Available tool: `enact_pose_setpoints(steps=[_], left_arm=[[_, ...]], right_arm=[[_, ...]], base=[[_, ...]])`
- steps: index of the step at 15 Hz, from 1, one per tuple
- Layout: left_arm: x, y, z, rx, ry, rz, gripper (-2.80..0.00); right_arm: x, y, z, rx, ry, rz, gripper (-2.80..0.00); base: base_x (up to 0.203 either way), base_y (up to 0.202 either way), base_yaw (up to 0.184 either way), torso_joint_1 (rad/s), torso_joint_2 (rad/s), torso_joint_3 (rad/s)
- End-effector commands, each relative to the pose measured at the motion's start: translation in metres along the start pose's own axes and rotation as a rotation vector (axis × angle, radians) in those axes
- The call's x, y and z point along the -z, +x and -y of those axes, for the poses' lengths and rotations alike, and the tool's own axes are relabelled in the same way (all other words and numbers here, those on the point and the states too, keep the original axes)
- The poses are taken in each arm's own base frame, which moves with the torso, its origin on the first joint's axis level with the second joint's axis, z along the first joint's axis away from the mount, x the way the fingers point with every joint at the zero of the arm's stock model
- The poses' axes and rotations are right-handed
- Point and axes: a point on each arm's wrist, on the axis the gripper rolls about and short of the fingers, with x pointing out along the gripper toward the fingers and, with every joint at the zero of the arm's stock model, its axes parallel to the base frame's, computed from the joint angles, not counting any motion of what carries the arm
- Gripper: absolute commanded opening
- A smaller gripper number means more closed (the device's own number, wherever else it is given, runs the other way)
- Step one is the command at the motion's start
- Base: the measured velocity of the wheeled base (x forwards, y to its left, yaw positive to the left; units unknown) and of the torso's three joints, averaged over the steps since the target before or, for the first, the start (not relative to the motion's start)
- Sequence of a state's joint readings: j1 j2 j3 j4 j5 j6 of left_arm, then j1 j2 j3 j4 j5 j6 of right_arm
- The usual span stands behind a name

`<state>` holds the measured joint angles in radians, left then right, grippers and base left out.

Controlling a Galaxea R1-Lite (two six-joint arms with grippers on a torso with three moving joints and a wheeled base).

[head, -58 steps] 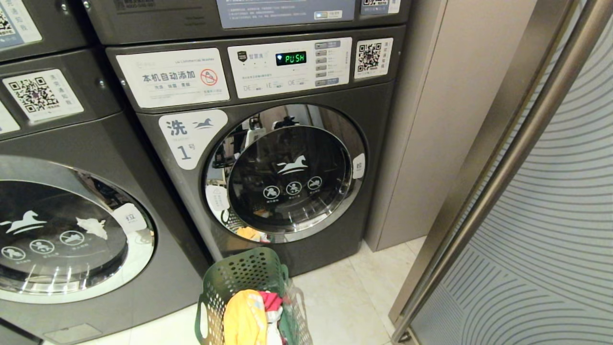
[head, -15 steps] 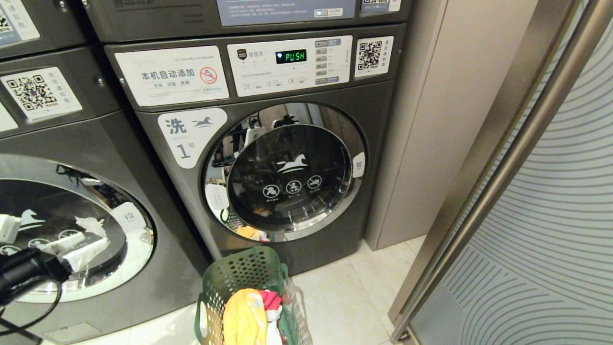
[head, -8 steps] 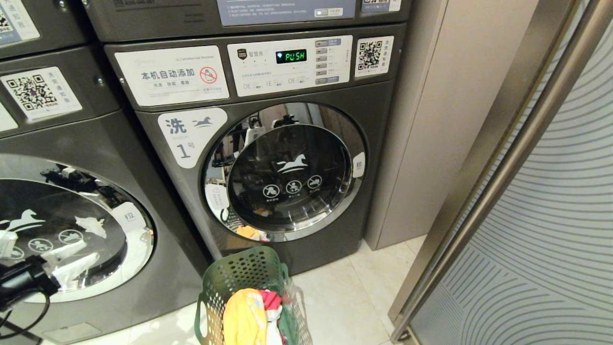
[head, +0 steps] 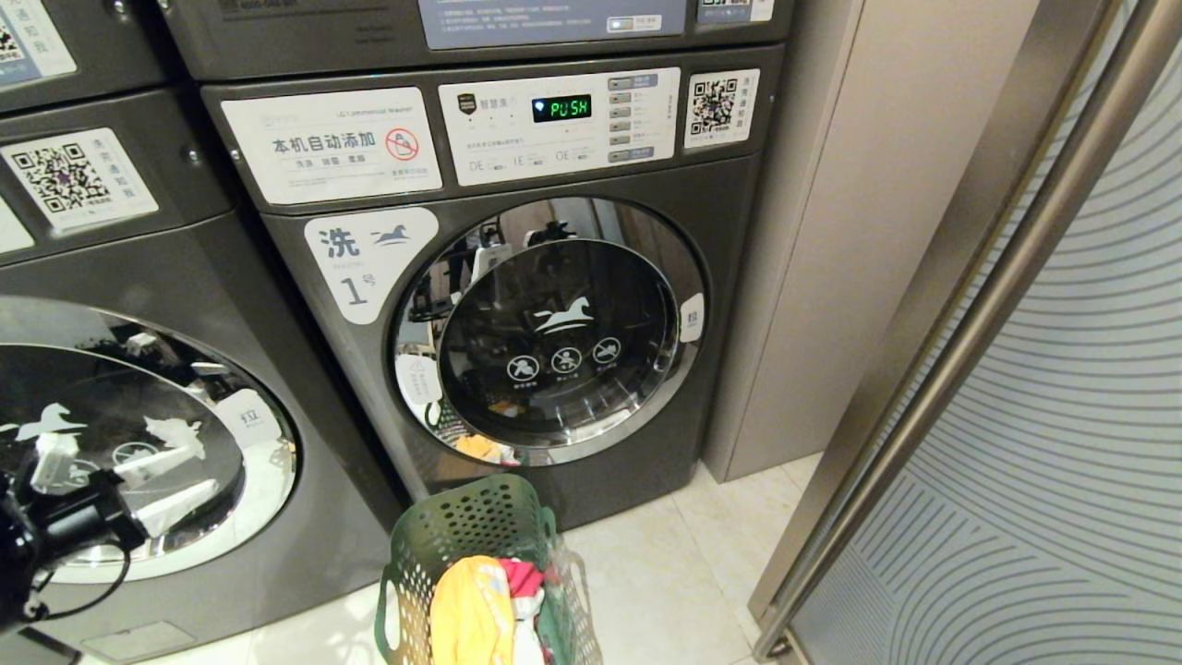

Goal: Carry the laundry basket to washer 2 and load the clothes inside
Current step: Open the lid of the washing machine

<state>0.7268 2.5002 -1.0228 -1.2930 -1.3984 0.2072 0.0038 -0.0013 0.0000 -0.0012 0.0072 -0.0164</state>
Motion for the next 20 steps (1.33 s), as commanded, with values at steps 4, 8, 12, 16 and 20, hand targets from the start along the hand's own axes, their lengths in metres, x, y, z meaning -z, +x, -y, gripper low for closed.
enact_pose_setpoints(steps=[4,8,12,16,20], left_arm=[[0.007,0.028,-0.017,-0.031,0.033,-0.002,0.0],[0.005,0.045,-0.03,-0.098,0.045,0.003,0.0],[0.008,0.053,-0.04,-0.153,0.074,0.007,0.0],[0.016,0.061,-0.043,-0.16,0.051,0.006,0.0],[0.018,0.073,-0.05,-0.143,0.062,0.011,0.0]], right_arm=[[0.0,0.0,0.0,-0.001,0.0,-0.002,-2.8],[0.0,0.0,0.0,-0.001,0.0,-0.002,-2.8],[0.001,0.0,0.0,-0.001,0.0,-0.004,-2.8],[0.0,0.0,0.0,-0.001,0.0,-0.002,-2.8],[0.0,0.0,0.0,-0.001,0.0,-0.004,-2.8]], base=[[0.0,0.0,0.0,0.0,0.0,0.0],[0.0,0.0,0.0,0.0,0.0,0.0],[0.0,0.0,0.0,0.0,0.0,0.0],[0.0,0.0,0.0,0.0,0.0,0.0],[0.0,0.0,0.0,0.0,0.0,0.0]])
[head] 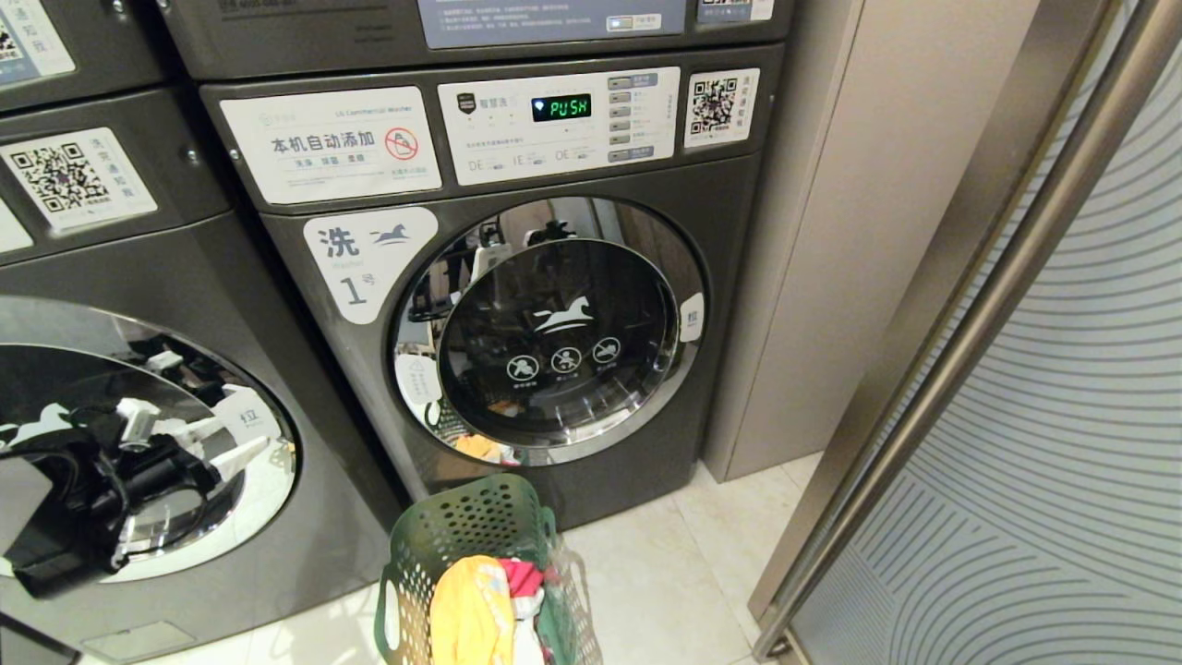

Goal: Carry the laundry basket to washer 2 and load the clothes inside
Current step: Open the lid of the washing machine

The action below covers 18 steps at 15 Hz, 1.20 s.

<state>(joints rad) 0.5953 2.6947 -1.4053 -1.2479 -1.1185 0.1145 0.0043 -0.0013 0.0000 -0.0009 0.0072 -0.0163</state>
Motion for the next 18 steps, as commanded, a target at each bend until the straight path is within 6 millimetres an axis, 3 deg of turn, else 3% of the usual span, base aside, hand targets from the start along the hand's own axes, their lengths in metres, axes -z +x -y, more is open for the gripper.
enact_pose_setpoints(steps=[1,8,18], left_arm=[[0.001,0.004,-0.004,0.009,0.014,0.008,0.0],[0.01,0.011,-0.014,0.089,-0.066,0.017,0.0],[0.011,0.017,-0.01,0.142,-0.043,0.03,0.0]], right_arm=[[0.0,0.0,0.0,-0.001,-0.001,-0.002,-2.8],[0.0,0.0,0.0,-0.002,-0.001,-0.003,-2.8],[0.0,0.0,0.0,-0.002,-0.001,-0.002,-2.8]], base=[[0.0,0.0,0.0,0.0,0.0,0.0],[0.0,0.0,0.0,0.0,0.0,0.0],[0.0,0.0,0.0,0.0,0.0,0.0]])
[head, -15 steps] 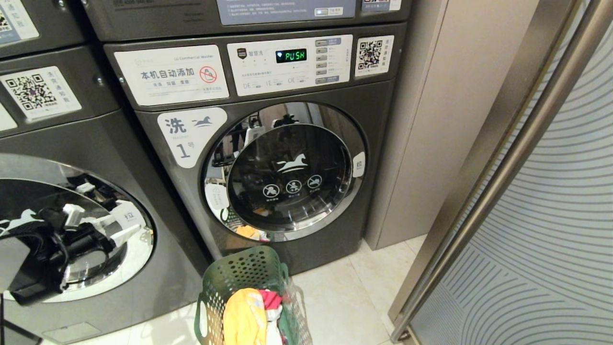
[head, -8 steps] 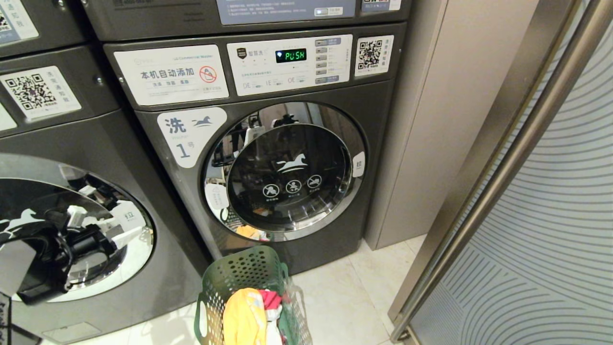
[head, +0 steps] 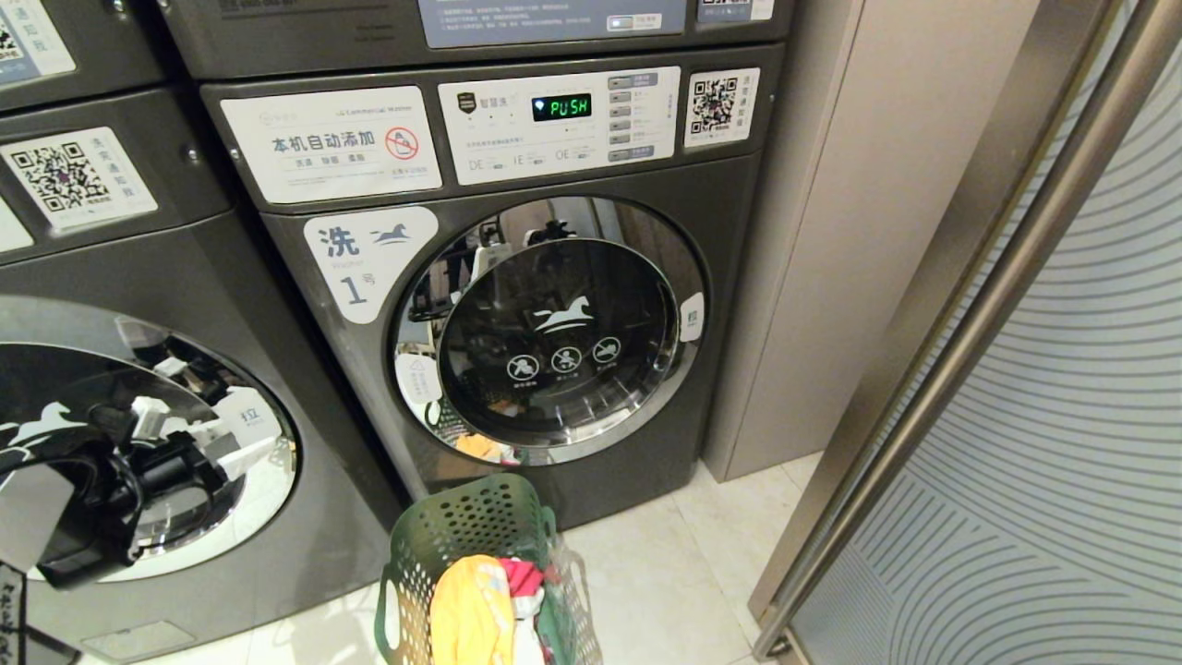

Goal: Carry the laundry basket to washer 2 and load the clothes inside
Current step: Open the lid of the washing machine

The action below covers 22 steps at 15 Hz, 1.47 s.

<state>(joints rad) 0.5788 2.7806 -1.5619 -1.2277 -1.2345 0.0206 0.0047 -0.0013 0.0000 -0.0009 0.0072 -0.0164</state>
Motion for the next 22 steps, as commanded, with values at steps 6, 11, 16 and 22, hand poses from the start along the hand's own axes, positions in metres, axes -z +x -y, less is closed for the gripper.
enact_pose_setpoints(steps=[6,11,16,22], left_arm=[[0.001,0.009,0.003,0.034,0.001,0.003,0.0],[-0.002,0.004,0.006,0.204,0.041,0.015,0.0],[-0.002,0.003,0.008,0.265,0.052,0.017,0.0],[0.0,-0.011,0.015,0.281,0.066,0.018,0.0]], right_arm=[[0.0,0.0,0.0,0.0,0.0,-0.002,-2.8],[0.0,0.0,0.0,0.0,0.0,-0.002,-2.8],[0.0,0.0,0.0,0.0,0.0,-0.002,-2.8],[0.0,0.0,0.0,0.0,0.0,-0.003,-2.8]], base=[[0.0,0.0,0.0,0.0,0.0,0.0],[0.0,0.0,0.0,0.0,0.0,0.0],[0.0,0.0,0.0,0.0,0.0,0.0],[0.0,0.0,0.0,0.0,0.0,0.0]])
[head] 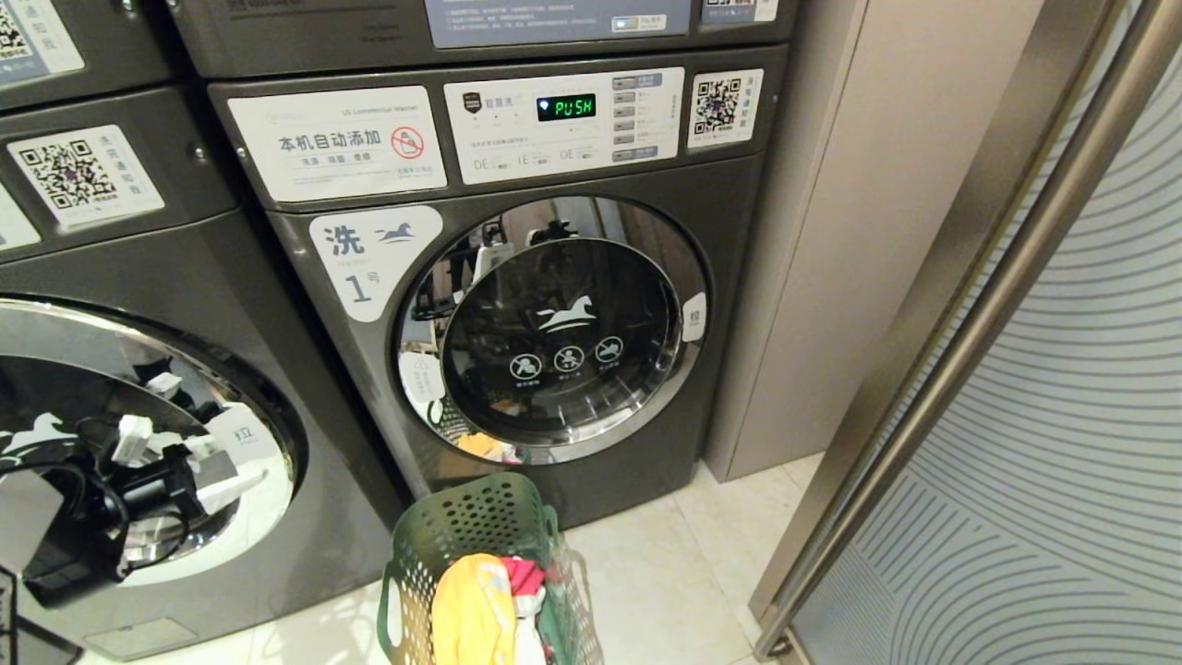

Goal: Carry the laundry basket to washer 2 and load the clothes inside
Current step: Open the lid of the washing machine

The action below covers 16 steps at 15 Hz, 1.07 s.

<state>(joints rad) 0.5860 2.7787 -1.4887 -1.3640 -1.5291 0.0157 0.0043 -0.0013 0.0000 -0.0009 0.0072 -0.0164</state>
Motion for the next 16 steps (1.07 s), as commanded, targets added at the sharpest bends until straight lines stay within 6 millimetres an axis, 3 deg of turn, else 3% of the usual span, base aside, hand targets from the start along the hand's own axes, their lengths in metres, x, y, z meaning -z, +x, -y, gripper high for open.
enact_pose_setpoints(steps=[1,8,10,13,16], left_arm=[[-0.003,-0.011,-0.001,-0.022,0.005,-0.002,0.0],[-0.006,-0.104,0.001,-0.214,-0.012,-0.017,0.0],[-0.017,-0.136,0.006,-0.281,-0.001,-0.024,0.0],[-0.063,-0.163,0.034,-0.356,0.006,-0.031,0.0],[-0.154,-0.203,0.092,-0.495,0.097,-0.063,0.0]], right_arm=[[0.0,0.0,0.0,-0.001,0.0,-0.002,-2.8],[0.0,0.0,0.0,-0.001,0.0,-0.002,-2.8],[0.0,0.0,0.0,-0.001,0.0,-0.004,-2.8],[0.0,0.0,0.0,-0.001,0.0,-0.002,-2.8],[0.0,0.0,0.0,-0.001,0.0,-0.002,-2.8]], base=[[0.0,0.0,0.0,0.0,0.0,0.0],[0.0,0.0,0.0,0.0,0.0,0.0],[0.0,0.0,0.0,0.0,0.0,0.0],[0.0,0.0,0.0,0.0,0.0,0.0],[0.0,0.0,0.0,0.0,0.0,0.0]])
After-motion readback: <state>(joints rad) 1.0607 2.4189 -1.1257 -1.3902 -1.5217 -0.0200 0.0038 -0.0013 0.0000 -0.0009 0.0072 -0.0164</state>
